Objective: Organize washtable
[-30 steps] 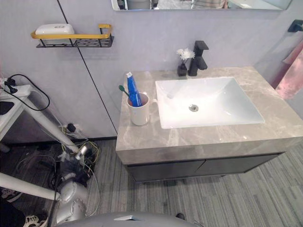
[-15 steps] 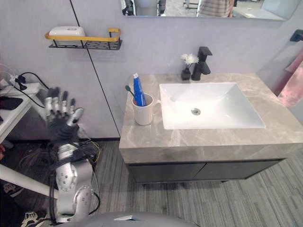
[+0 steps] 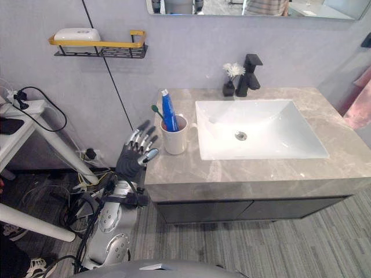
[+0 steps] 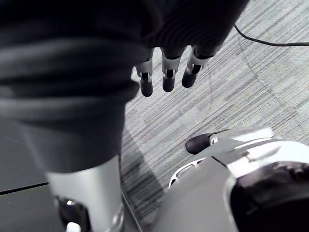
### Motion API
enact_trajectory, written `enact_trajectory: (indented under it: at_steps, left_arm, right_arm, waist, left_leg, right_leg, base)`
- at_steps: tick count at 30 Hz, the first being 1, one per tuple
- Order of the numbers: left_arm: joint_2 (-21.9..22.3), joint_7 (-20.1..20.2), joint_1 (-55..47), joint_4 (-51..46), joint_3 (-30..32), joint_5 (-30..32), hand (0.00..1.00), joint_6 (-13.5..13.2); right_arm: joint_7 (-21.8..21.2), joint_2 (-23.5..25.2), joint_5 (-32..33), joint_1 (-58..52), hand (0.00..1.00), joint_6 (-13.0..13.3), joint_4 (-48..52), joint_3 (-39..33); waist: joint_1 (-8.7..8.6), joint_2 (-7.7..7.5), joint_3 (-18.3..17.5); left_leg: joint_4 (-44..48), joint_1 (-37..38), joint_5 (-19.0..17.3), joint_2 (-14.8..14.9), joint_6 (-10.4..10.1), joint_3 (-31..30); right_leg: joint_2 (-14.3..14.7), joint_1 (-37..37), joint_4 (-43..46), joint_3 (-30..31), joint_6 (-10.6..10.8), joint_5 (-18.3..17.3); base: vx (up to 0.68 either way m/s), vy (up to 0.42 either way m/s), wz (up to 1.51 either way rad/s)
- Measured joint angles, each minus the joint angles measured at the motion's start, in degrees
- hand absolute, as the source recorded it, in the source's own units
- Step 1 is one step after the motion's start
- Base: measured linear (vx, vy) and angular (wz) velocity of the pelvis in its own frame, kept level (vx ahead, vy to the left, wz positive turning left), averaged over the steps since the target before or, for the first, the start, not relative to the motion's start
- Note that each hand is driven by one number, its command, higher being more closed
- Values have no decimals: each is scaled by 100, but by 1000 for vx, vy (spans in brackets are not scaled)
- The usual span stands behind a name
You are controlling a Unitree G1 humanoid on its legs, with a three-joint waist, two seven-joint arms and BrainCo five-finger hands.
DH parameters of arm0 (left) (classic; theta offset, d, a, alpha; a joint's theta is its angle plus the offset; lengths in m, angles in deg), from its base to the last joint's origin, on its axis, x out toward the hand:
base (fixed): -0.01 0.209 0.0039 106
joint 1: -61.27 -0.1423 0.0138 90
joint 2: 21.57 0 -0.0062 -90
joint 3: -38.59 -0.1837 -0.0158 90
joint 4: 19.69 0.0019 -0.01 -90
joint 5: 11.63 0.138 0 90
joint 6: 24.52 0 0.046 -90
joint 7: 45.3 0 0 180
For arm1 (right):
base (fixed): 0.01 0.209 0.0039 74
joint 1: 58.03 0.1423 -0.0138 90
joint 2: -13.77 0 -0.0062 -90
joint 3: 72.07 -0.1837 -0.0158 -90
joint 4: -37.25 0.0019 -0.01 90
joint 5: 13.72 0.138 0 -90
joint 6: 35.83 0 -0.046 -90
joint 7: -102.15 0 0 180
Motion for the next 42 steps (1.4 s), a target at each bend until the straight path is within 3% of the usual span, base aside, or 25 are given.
enact_trajectory:
  at_steps: [6, 23, 42]
  left_arm:
    - [-207, 141, 54, 225, -236, 8, 100, 107]
    - [-374, 149, 292, 864, -497, 116, 100, 225]
    - [-383, 80, 1037, 1483, -677, 400, 100, 265]
  right_arm:
    - [-1, -23, 0, 101, 0, -2, -6, 137]
    - [2, -24, -1, 217, 0, -8, -17, 134]
    - [4, -22, -1, 242, 0, -14, -17, 88]
  waist:
    - [-133, -2, -1]
    - [-265, -8, -1]
    - [-298, -16, 8]
  left_leg:
    - [-30, 3, 40, -3, -7, -41]
    - [-115, 23, 56, -2, -9, 18]
    - [-171, 51, 55, 5, -6, 174]
  right_leg:
    - [-1, -1, -4, -36, 2, 2]
    - [-1, -37, -14, 3, 16, 13]
    - [5, -110, -48, 143, 22, 34]
  base:
    - [-7, -1, 1]
    - [2, 0, -1]
    - [4, 1, -3]
